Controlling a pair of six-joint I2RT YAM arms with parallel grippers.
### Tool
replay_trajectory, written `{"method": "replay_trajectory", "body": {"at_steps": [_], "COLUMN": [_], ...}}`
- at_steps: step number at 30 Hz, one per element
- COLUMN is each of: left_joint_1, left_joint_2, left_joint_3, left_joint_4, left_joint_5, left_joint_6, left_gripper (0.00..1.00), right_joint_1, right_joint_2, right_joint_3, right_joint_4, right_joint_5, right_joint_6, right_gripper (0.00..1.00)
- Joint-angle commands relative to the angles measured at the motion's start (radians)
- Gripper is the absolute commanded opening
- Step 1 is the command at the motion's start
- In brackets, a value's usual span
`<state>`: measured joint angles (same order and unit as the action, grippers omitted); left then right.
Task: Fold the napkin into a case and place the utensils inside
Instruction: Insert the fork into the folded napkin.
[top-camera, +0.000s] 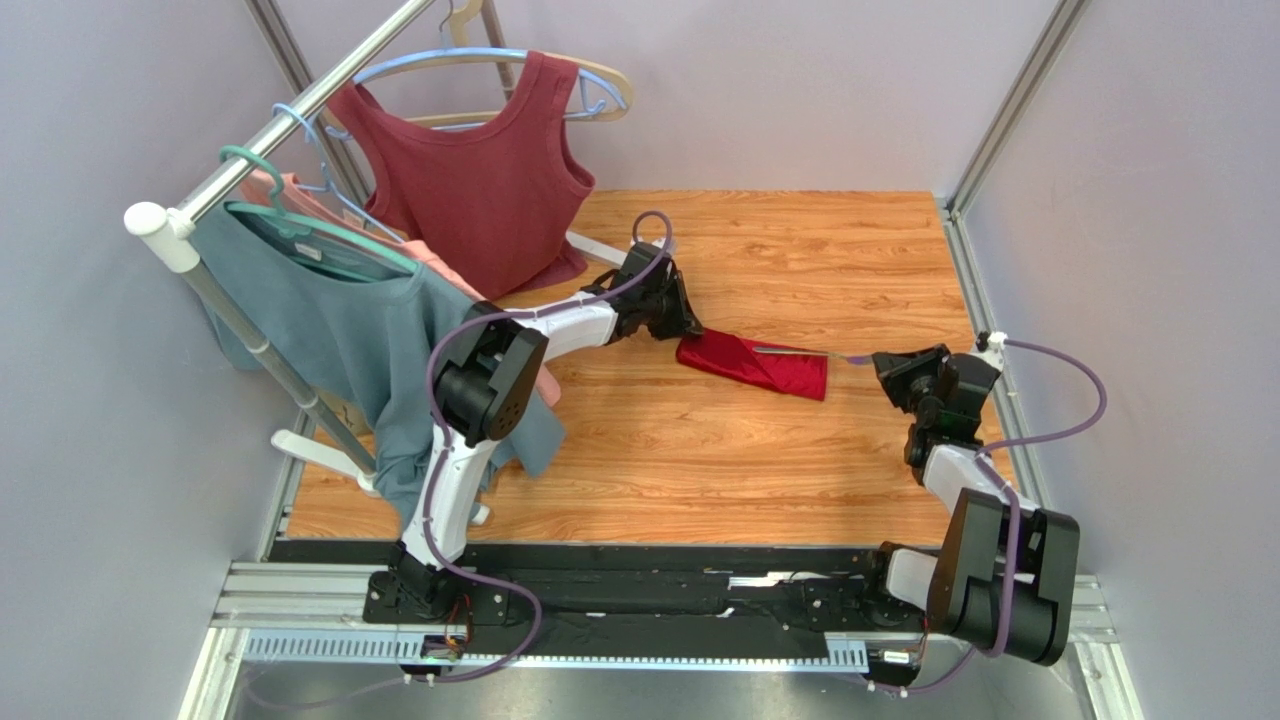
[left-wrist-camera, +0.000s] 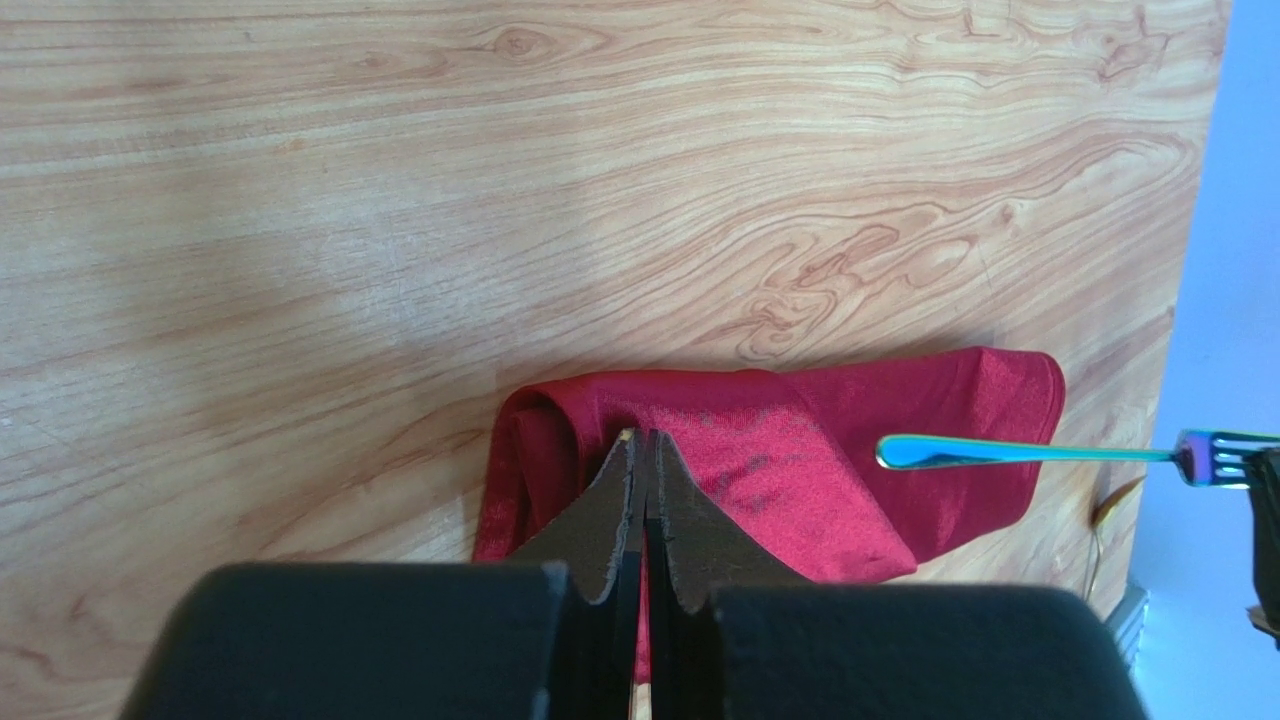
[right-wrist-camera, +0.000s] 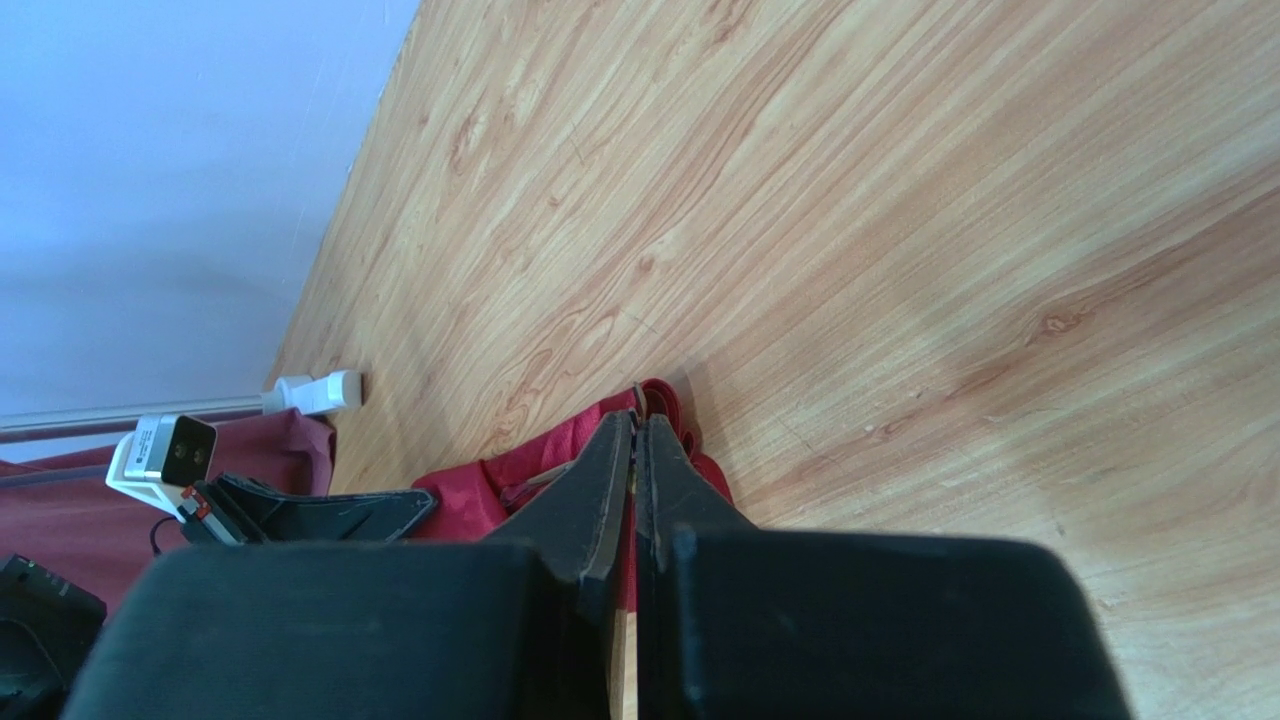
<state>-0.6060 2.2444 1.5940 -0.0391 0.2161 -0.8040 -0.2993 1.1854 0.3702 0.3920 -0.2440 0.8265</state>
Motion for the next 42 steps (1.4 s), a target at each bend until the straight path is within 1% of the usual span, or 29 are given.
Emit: {"method": "replay_trajectory", "body": {"at_steps": [1, 10, 15, 21, 24, 31, 42], "left_joint_1": [0.006, 0.006, 0.008, 0.006, 0.006, 0.006, 0.008], "left_joint_2": [-0.019, -0.017, -0.016, -0.019, -0.023, -0.025, -0.028], "left_joint_3": [-0.032, -0.051, -0.062, -0.069, -0.081, -0.089, -0.103], "left_joint_4": [0.062, 0.085, 0.099, 0.105, 0.114, 0.123, 0.139], "left_joint_5": [0.019, 0.025, 0.025, 0.028, 0.028, 0.029, 0.043], "left_joint_6": [-0.012, -0.023, -0.027, -0.031, -0.029, -0.029, -0.040], "left_gripper": [0.00, 0.00, 0.00, 0.00, 0.00, 0.00, 0.00], "right_joint_1": [0.008, 0.034, 0.055, 0.100, 0.143, 0.223, 0.354], "right_joint_2": [0.040, 0.134, 0.189, 0.255, 0.279, 0.310, 0.437], "right_joint_3": [-0.031, -0.025, -0.019, -0.011, -0.001, 0.048, 0.076], "right_joint_4": [0.137, 0.199, 0.242, 0.304, 0.327, 0.317, 0.406], "right_joint_5": [-0.018, -0.040, -0.061, -0.043, -0.018, 0.054, 0.155], "right_joint_6": [0.020, 0.029, 0.063, 0.121, 0.141, 0.151, 0.224], "right_gripper": [0.00, 0.00, 0.00, 0.00, 0.00, 0.00, 0.00]}}
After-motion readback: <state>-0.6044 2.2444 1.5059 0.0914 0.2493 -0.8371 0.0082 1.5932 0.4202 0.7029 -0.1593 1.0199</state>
